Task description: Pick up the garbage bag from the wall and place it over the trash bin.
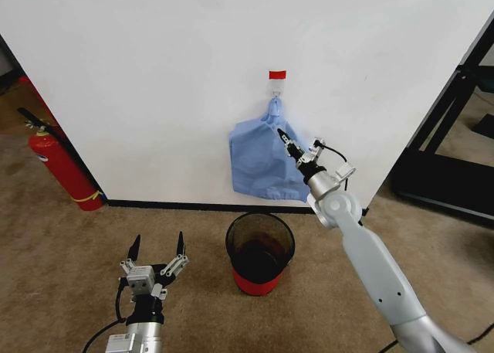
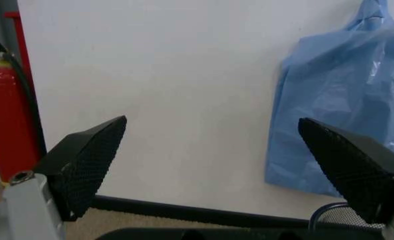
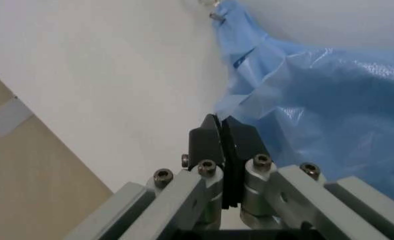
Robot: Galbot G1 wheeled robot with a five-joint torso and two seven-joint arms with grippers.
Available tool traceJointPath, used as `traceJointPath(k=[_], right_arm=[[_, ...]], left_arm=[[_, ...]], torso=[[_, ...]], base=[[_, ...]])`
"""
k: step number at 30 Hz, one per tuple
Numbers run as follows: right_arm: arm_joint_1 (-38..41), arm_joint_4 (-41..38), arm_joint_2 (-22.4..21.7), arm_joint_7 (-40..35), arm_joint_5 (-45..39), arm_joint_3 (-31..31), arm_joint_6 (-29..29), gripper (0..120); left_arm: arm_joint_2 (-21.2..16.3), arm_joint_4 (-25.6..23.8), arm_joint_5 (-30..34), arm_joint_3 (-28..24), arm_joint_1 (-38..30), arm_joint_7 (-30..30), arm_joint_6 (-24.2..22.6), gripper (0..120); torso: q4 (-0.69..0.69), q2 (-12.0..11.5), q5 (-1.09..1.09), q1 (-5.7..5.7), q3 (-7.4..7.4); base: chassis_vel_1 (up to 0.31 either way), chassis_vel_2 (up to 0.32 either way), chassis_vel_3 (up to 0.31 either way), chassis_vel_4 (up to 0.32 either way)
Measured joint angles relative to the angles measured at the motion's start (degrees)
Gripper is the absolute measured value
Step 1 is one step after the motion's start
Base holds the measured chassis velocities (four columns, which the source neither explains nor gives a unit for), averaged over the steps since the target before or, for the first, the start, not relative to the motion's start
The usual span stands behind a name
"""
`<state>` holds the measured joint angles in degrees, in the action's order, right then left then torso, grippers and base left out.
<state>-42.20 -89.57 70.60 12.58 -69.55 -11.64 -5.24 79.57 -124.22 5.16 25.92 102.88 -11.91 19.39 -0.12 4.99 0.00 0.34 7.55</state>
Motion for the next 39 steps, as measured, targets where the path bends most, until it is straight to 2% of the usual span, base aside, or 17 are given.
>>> traceJointPath(k=[8, 23, 30, 34, 39], right_arm=[[-9.75, -8.45, -3.00, -0.04, 2.21, -0.69, -0.04, 0], [-29.22, -21.99, -6.13, 2.07, 13.30, -6.15, 1.37, 0], [-37.42, -24.76, -6.53, 2.25, 22.34, -8.21, 3.54, 0], [-42.68, -27.30, -5.12, 2.40, 30.96, -9.73, 5.51, 0], [-47.86, -29.25, -3.82, 2.65, 37.62, -10.13, 8.96, 0]], left_arm=[[-0.52, 0.03, 0.64, -0.29, -0.16, -0.03, 0.32, 100], [-1.70, 0.05, 0.93, -2.06, -0.66, -0.01, 0.81, 100], [-2.54, -0.41, 2.08, -2.06, -0.53, 0.00, 1.40, 100], [-2.77, -0.73, 2.68, -2.07, -0.21, 0.06, 1.86, 100], [-3.09, -0.57, 3.06, -2.41, -0.89, 0.07, 1.90, 100]], torso=[[-0.01, 0.00, 0.00, 0.00, 0.00], [-0.02, 0.00, 0.00, 0.00, -0.01], [-0.01, 0.00, -0.01, 0.00, 0.00], [-0.01, 0.00, 0.00, 0.00, 0.00], [-0.02, 0.00, 0.00, 0.00, 0.00]], base=[[0.000, 0.000, 0.000, 0.000], [0.000, 0.000, 0.000, 0.000], [0.000, 0.000, 0.000, 0.000], [0.000, 0.000, 0.000, 0.000], [0.000, 0.000, 0.000, 0.000]])
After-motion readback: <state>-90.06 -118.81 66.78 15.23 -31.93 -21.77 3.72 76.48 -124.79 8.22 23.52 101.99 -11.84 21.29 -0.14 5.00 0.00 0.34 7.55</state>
